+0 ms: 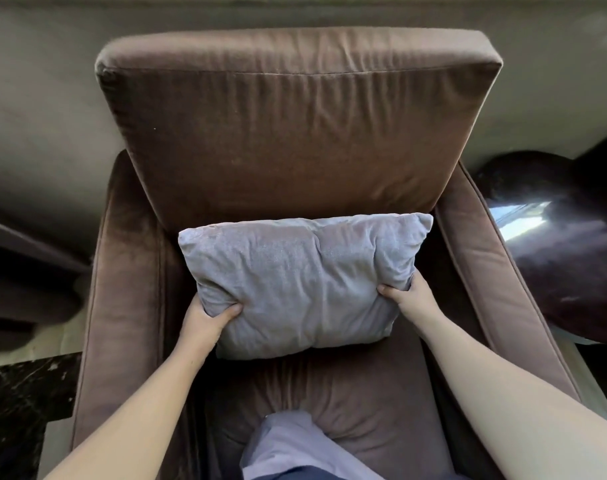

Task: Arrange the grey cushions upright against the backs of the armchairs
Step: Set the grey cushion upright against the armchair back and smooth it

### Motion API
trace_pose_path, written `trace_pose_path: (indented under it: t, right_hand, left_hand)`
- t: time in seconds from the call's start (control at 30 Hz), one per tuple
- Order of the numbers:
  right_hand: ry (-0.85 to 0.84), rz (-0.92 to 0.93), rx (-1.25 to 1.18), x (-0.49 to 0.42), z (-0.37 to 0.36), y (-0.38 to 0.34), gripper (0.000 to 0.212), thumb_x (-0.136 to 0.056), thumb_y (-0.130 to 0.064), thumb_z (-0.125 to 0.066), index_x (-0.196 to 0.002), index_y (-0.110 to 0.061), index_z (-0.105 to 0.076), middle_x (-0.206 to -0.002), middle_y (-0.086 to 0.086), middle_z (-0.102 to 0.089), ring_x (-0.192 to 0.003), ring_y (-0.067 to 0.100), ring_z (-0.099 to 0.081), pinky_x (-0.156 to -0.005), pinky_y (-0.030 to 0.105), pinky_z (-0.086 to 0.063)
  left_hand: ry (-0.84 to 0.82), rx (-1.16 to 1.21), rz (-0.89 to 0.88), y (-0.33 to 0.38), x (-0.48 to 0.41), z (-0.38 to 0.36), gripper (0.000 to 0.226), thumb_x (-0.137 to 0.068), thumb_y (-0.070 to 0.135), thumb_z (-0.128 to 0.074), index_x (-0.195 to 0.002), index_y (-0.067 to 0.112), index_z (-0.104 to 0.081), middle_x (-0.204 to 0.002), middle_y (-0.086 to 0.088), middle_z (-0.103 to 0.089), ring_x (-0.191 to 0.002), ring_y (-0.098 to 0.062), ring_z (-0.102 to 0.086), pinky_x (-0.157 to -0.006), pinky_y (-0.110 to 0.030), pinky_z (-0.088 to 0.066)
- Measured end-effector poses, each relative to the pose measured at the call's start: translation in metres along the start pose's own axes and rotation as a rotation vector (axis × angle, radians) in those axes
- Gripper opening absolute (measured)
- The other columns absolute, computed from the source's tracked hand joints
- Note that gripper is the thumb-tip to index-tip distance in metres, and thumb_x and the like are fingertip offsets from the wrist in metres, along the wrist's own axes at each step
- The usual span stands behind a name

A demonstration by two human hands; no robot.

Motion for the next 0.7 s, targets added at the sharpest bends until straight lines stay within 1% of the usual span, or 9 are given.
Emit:
trace_pose_path:
  t: [0.13,0.2,0.33,0.43,0.5,0.57,0.6,0.63,0.7]
  right_hand:
    - [-0.006,-0.025,-0.014,-0.010,-0.005,0.000,0.050,-0.074,-0.005,-0.080,-0.115,-0.020,-0.056,-0.114,0.000,-0.068,-0.108,0.018,-0.064,-0.097,0.039,-0.050]
    - [0.000,-0.032,-0.024,-0.013,-0.008,0.000,0.051,-0.074,-0.004,-0.079,-0.117,-0.017,-0.056,-0.114,0.000,-0.068,-0.107,0.017,-0.064,-0.096,0.037,-0.050]
    - [0.000,-0.039,-0.043,-0.016,-0.010,-0.004,0.051,-0.076,-0.004,-0.078,-0.119,-0.018,-0.055,-0.113,-0.002,-0.066,-0.104,0.012,-0.062,-0.085,0.027,-0.048]
    - [-0.015,-0.051,-0.042,-0.022,-0.009,-0.006,0.050,-0.076,-0.005,-0.079,-0.117,-0.021,-0.055,-0.111,-0.004,-0.066,-0.102,0.011,-0.062,-0.079,0.024,-0.047]
    - [-0.019,-0.058,-0.032,-0.026,-0.010,-0.006,0.049,-0.076,-0.006,-0.079,-0.115,-0.022,-0.055,-0.109,-0.005,-0.066,-0.101,0.011,-0.063,-0.079,0.025,-0.048]
    - [-0.021,-0.065,-0.018,-0.028,-0.010,-0.005,0.050,-0.075,-0.008,-0.080,-0.116,-0.020,-0.055,-0.110,-0.004,-0.066,-0.102,0.012,-0.063,-0.084,0.029,-0.049]
    - [-0.020,-0.069,-0.003,-0.029,-0.010,-0.004,0.052,-0.074,-0.009,-0.081,-0.117,-0.019,-0.054,-0.112,-0.004,-0.065,-0.104,0.014,-0.062,-0.085,0.030,-0.049]
    - [-0.016,-0.077,0.015,-0.031,-0.008,-0.003,0.055,-0.074,-0.012,-0.082,-0.120,-0.017,-0.052,-0.114,-0.003,-0.064,-0.107,0.016,-0.062,-0.086,0.030,-0.048]
    - [0.001,-0.081,0.064,-0.034,-0.001,-0.009,0.065,-0.074,-0.017,-0.083,-0.128,-0.016,-0.048,-0.119,-0.002,-0.061,-0.111,0.018,-0.059,-0.088,0.031,-0.046]
  left_hand:
    - [0.001,0.011,0.024,-0.005,-0.009,0.000,0.065,-0.068,0.030,-0.088,-0.126,0.026,-0.058,-0.120,0.004,-0.070,-0.112,-0.011,-0.065,-0.096,-0.036,-0.051]
    - [0.001,0.011,0.039,-0.007,-0.015,0.001,0.061,-0.072,0.026,-0.087,-0.126,0.024,-0.058,-0.120,0.004,-0.070,-0.112,-0.011,-0.065,-0.098,-0.037,-0.050]
    - [0.001,-0.008,0.062,-0.005,-0.027,-0.001,0.060,-0.076,0.019,-0.084,-0.129,0.021,-0.056,-0.121,0.003,-0.068,-0.112,-0.011,-0.063,-0.100,-0.037,-0.049]
    - [0.004,-0.029,0.069,-0.005,-0.034,-0.002,0.061,-0.076,0.016,-0.083,-0.130,0.017,-0.055,-0.122,0.001,-0.067,-0.113,-0.014,-0.062,-0.101,-0.038,-0.049]
    - [0.008,-0.053,0.075,-0.005,-0.038,-0.001,0.062,-0.074,0.018,-0.085,-0.128,0.016,-0.055,-0.122,0.000,-0.066,-0.113,-0.016,-0.062,-0.098,-0.035,-0.049]
    - [0.015,-0.107,0.056,-0.004,-0.041,0.004,0.068,-0.065,0.032,-0.089,-0.122,0.021,-0.056,-0.117,0.004,-0.066,-0.110,-0.014,-0.062,-0.093,-0.032,-0.048]
    - [0.023,-0.139,0.052,-0.004,-0.042,0.006,0.073,-0.059,0.041,-0.089,-0.121,0.024,-0.055,-0.117,0.007,-0.066,-0.109,-0.012,-0.062,-0.094,-0.033,-0.049]
    - [0.029,-0.172,0.055,-0.005,-0.042,0.009,0.077,-0.058,0.045,-0.088,-0.124,0.024,-0.053,-0.119,0.007,-0.064,-0.111,-0.012,-0.060,-0.096,-0.035,-0.049]
    - [0.054,-0.223,0.068,-0.004,-0.040,0.017,0.082,-0.068,0.039,-0.087,-0.135,0.022,-0.044,-0.126,0.004,-0.060,-0.115,-0.015,-0.057,-0.101,-0.041,-0.047]
Point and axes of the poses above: each hand's wrist, its own x-axis away from the middle knuckle, its own z-axis out of the back of the hand, y = z × x, the point moved 6 cm from there along -x, towards the middle knuckle
